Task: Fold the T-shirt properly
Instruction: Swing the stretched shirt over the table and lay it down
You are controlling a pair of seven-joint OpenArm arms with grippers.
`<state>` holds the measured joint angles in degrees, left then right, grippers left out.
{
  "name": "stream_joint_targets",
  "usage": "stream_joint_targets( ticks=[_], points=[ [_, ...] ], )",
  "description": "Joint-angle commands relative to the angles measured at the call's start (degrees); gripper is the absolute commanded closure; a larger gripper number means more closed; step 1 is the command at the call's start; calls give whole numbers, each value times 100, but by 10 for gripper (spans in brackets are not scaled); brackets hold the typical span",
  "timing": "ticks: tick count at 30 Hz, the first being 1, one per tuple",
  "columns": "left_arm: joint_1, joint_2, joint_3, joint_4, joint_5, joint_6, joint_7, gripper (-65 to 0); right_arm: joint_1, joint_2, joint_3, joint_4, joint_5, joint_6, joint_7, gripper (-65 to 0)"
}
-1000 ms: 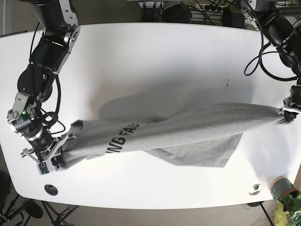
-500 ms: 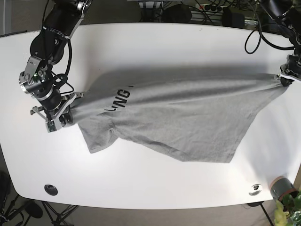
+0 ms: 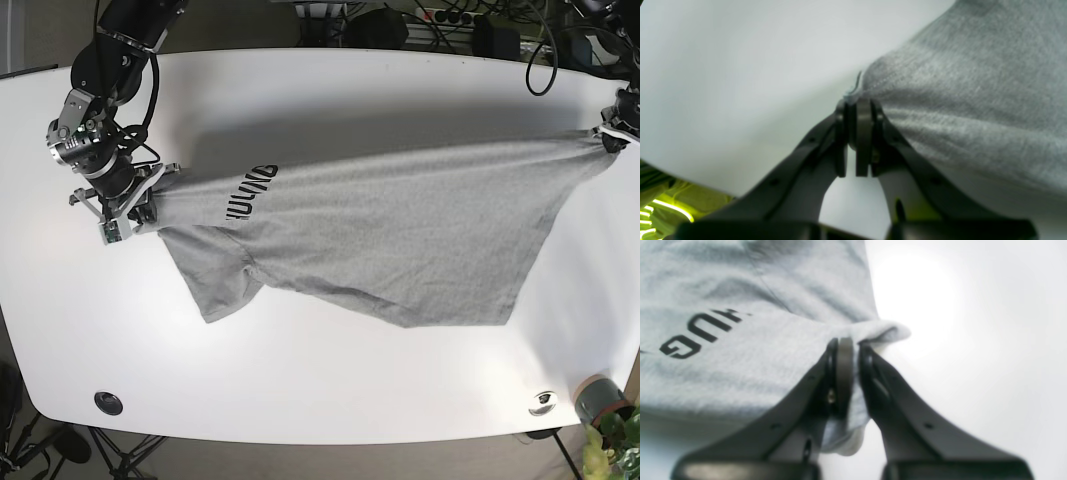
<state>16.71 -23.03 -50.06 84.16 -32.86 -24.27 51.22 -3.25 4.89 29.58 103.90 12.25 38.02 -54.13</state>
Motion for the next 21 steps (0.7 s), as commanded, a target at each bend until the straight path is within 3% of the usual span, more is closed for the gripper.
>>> stream_joint_targets(
  ticks=[1,13,16,20,21],
  points=[
    [21,-146,-53,107,-15,-135,-124,0,-67,79,26,138,10,-9,143,0],
    [188,-146,-18,107,-6,-302,-89,-15,-541,-132,26,111,10,-9,151,0],
    [188,-225,114,116,-6,-302,-36,-129,-603,-229,26,103,10,-9,160,0],
    [180,-418,378,125,-50,-311,113,-372,-620,-256,26,120,10,-9,169,0],
    [180,-427,387,195,-50,-311,131,-403,-620,-256,26,120,10,-9,169,0]
  ],
)
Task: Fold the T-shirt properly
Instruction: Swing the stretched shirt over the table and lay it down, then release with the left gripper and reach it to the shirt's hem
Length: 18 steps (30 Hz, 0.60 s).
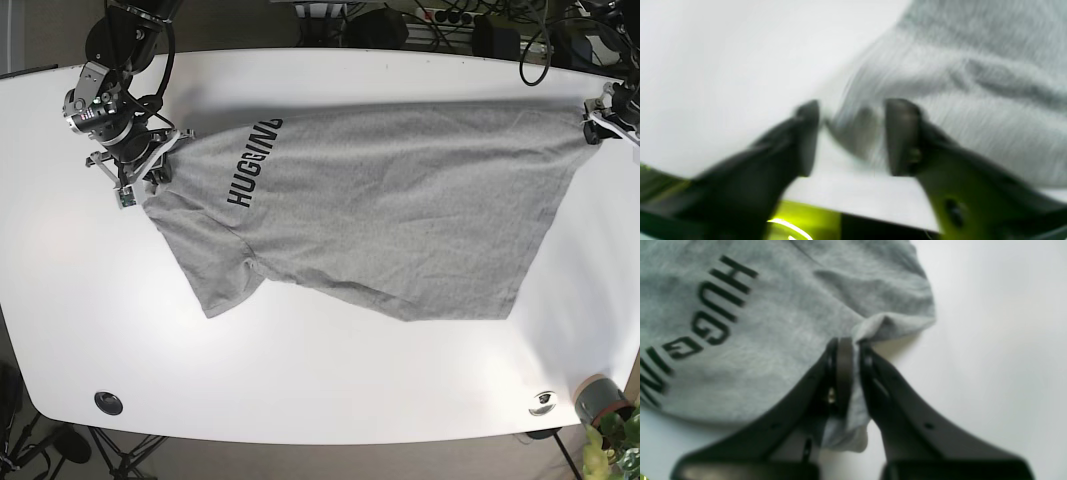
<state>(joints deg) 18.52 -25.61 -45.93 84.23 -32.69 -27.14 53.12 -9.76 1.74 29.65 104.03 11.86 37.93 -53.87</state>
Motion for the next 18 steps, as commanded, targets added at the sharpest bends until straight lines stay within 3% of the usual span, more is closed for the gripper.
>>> stream_joint_targets(
  ticks=[1,5,9,13,18],
  points=[
    [-2,-169,-44,259,-59,-25,-51,-418,22,59,20,107,49,0,143,0],
    [130,-152,-18,540,-68,-78,-42,-444,22,50,20,116,49,0,143,0],
    [209,-152,-18,874,-68,-675,-16,-444,22,33,20,116,49,0,143,0],
    [156,-143,-71,1111,-76,-1141,477,-440,48,33,20,116,49,0,143,0],
    [-327,-2,-97,1217,-6,-1133,538,-440,75,33,20,116,49,0,143,0]
  ],
)
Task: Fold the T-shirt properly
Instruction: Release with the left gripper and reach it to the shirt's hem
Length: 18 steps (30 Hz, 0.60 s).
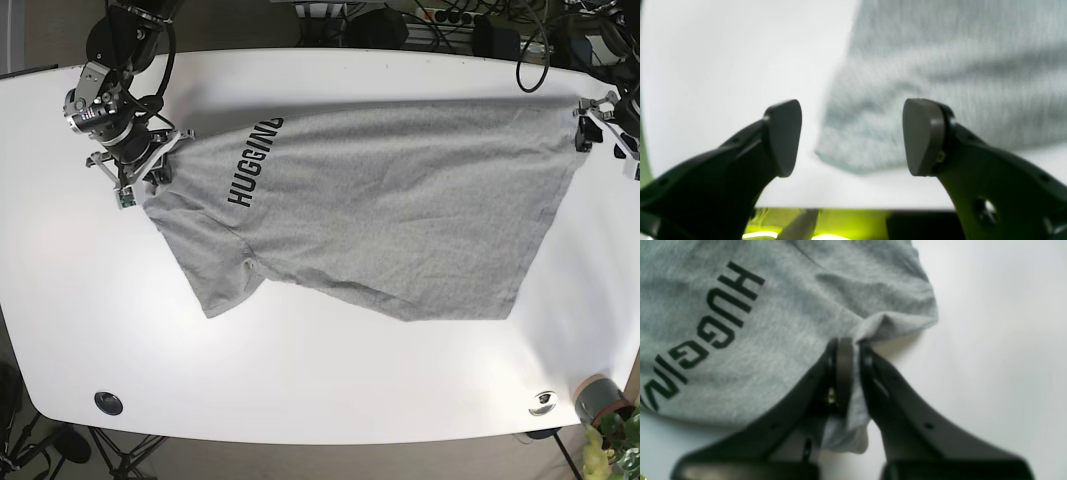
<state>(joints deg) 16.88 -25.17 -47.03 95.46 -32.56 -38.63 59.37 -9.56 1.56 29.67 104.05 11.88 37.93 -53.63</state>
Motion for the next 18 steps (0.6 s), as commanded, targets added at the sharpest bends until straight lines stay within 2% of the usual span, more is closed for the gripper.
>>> stream_joint_targets(
  ticks=[1,4,6,11,18],
  points=[
    [-286,-19,65,94,34,43,-87,-440,64,50,18,114,47,0,119,0],
    [-814,16,364,94,438,377,-122,-440,64,50,18,114,47,0,119,0],
    [-1359,77,716,-3,878,597,-131,-440,64,50,18,105,47,0,119,0],
    [-2484,271,1322,-548,1563,624,-219,-440,143,42,18,105,47,0,127,0],
    [-3724,420,1929,-1999,2223,624,-878,-442,187,42,9,114,47,0,127,0]
  ],
)
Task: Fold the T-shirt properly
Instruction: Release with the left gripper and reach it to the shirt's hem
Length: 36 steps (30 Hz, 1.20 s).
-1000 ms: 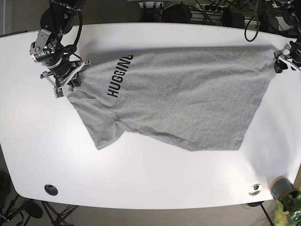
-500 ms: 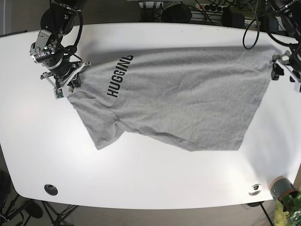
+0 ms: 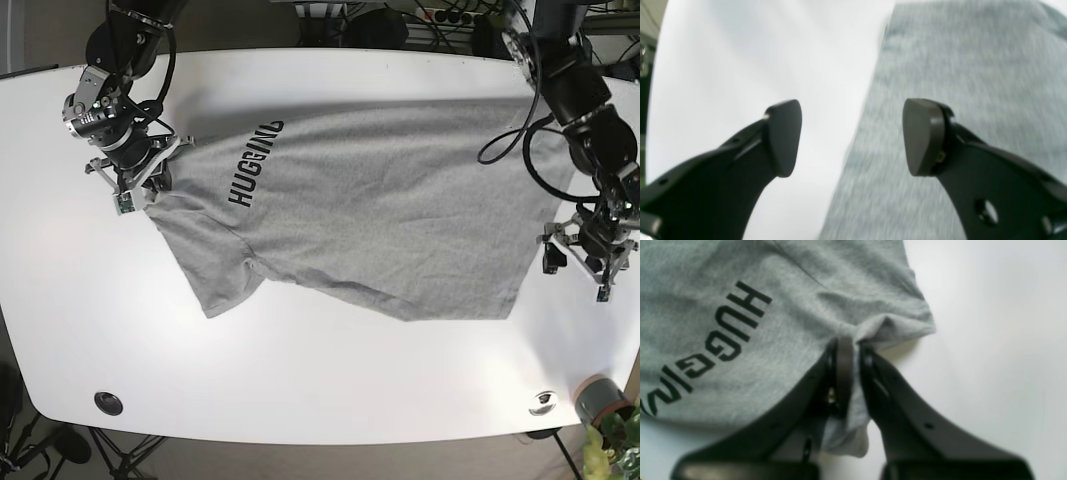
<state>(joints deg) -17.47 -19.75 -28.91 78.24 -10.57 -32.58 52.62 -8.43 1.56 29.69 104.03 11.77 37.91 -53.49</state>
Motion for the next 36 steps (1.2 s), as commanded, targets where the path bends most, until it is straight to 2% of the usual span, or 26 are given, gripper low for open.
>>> stream_joint_targets(
  ticks=[1,12,18,24,36],
  points=[
    [-464,-122,196,-549,59,18,-326,-442,73,42,7,116,58,2,114,0],
    [-1642,-280,1022,-3142,59,62,-1829,-440,73,42,7,107,58,2,106,0],
    [-2055,-307,1181,-4224,68,511,-2664,-443,117,42,7,89,58,2,106,0],
    [-2257,-315,1541,-4734,340,563,-3069,-443,135,42,7,89,58,2,106,0],
    [-2318,-298,1831,-5472,340,563,-3561,-444,161,42,7,89,58,2,106,0]
  ],
)
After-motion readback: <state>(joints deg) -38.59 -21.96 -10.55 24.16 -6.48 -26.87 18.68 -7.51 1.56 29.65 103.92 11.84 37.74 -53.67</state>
